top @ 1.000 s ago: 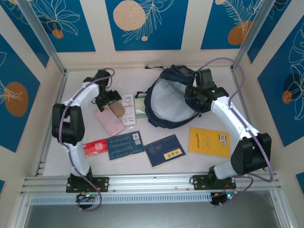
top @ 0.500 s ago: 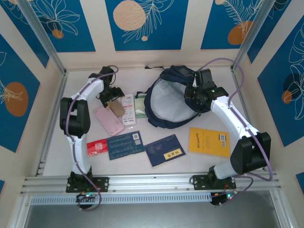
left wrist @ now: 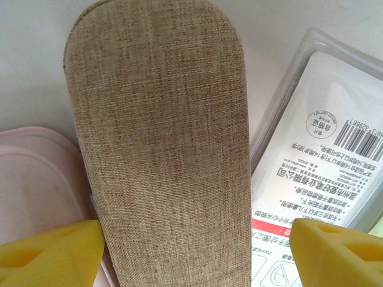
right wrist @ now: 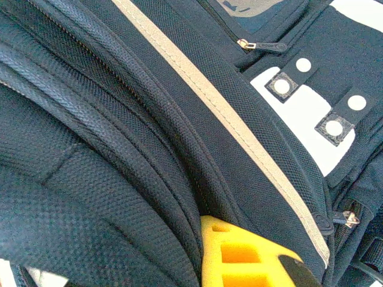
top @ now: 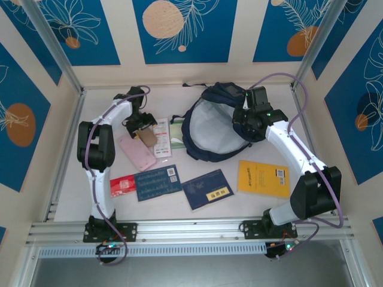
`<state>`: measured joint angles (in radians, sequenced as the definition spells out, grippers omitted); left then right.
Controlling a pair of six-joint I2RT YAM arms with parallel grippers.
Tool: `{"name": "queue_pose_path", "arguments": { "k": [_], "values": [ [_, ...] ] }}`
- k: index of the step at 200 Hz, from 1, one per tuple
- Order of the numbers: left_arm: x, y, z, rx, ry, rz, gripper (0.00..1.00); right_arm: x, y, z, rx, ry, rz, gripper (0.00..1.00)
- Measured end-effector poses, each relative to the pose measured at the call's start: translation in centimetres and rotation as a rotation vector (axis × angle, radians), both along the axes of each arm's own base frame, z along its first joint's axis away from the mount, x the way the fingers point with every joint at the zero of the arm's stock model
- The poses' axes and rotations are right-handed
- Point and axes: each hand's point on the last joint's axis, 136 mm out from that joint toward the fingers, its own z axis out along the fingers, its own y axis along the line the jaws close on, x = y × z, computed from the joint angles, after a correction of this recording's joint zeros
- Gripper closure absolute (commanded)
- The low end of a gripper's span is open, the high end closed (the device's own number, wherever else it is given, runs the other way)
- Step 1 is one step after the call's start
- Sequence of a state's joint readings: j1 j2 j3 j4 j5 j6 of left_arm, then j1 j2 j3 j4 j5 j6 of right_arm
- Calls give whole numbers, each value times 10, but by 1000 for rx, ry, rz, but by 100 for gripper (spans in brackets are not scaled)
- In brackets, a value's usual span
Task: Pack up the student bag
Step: Pick up the glasses case from the middle-left of the table.
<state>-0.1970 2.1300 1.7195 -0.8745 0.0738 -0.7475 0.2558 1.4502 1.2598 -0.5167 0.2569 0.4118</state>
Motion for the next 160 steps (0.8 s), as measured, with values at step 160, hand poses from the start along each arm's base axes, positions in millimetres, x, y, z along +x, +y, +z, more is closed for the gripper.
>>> {"name": "queue_pose_path", "arguments": {
  "k": [160],
  "values": [
    [12, -19, -27, 20, 32, -73, 56, 0, 0, 0, 2, 2, 2, 100]
  ]
}}
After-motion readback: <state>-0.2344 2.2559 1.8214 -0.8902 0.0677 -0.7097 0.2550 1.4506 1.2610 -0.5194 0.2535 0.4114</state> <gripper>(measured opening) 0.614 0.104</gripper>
